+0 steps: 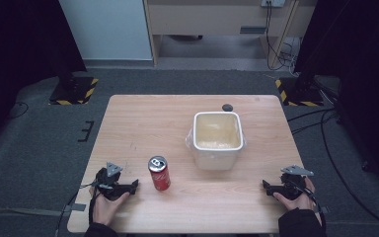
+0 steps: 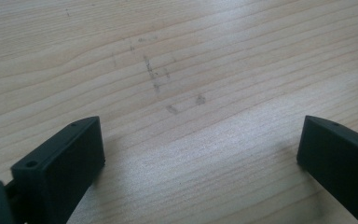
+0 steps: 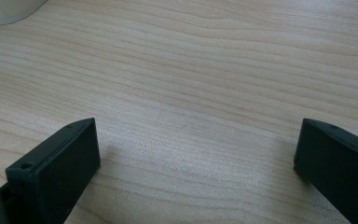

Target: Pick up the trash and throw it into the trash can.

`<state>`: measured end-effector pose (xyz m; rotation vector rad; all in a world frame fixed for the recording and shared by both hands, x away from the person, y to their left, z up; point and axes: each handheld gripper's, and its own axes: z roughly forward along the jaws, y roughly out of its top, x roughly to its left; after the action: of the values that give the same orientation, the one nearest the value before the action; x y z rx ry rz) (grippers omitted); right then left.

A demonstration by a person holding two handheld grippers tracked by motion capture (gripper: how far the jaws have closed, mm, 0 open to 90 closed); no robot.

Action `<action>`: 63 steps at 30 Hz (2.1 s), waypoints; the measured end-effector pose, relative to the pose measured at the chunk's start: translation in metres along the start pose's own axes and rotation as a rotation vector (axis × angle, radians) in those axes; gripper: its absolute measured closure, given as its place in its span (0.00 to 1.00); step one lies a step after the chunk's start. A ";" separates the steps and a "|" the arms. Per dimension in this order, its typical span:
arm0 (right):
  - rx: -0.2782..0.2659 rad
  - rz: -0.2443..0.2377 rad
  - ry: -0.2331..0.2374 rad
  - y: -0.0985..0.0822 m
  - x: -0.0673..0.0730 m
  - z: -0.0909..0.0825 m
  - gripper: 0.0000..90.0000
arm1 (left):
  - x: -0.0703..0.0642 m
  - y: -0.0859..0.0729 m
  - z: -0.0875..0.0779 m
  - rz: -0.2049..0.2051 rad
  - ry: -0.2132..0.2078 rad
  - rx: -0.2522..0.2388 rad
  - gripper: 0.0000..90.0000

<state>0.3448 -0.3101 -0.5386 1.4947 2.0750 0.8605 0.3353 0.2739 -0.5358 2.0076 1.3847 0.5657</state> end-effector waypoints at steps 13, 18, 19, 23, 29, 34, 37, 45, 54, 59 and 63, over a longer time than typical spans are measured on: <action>0.000 0.005 -0.004 0.001 0.000 0.001 0.00 | 0.001 -0.005 -0.014 -0.033 -0.020 -0.049 0.15; -0.001 0.003 -0.004 0.001 0.000 0.001 0.00 | 0.002 -0.002 -0.021 -0.045 -0.011 -0.086 0.16; -0.001 0.001 -0.003 0.001 0.000 0.001 0.00 | 0.001 0.000 -0.025 -0.061 -0.008 -0.114 0.16; -0.002 -0.001 -0.003 0.001 0.000 0.001 0.00 | 0.000 0.003 -0.031 -0.072 -0.012 -0.152 0.16; -0.002 -0.002 -0.003 0.001 0.000 0.001 0.00 | -0.001 0.008 -0.045 -0.093 -0.023 -0.234 0.17; -0.001 0.001 -0.003 0.001 0.000 0.001 0.00 | -0.001 0.011 -0.055 -0.099 -0.034 -0.305 0.18; -0.003 -0.002 -0.002 0.002 0.000 0.002 0.00 | -0.003 0.014 -0.063 -0.098 -0.042 -0.363 0.18; -0.002 -0.002 -0.001 0.002 0.000 0.002 0.00 | -0.009 0.023 -0.076 -0.085 -0.067 -0.418 0.18; -0.001 -0.002 -0.002 0.002 0.000 0.002 0.00 | -0.014 0.030 -0.092 -0.079 -0.092 -0.497 0.18; -0.001 -0.002 -0.002 0.002 0.000 0.002 0.00 | -0.022 0.035 -0.098 -0.058 -0.113 -0.526 0.18; -0.001 -0.002 -0.002 0.002 0.000 0.002 0.00 | -0.029 0.039 -0.103 -0.041 -0.129 -0.546 0.18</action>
<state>0.3478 -0.3089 -0.5387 1.4920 2.0744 0.8587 0.2827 0.2628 -0.4352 1.5423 1.0494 0.6952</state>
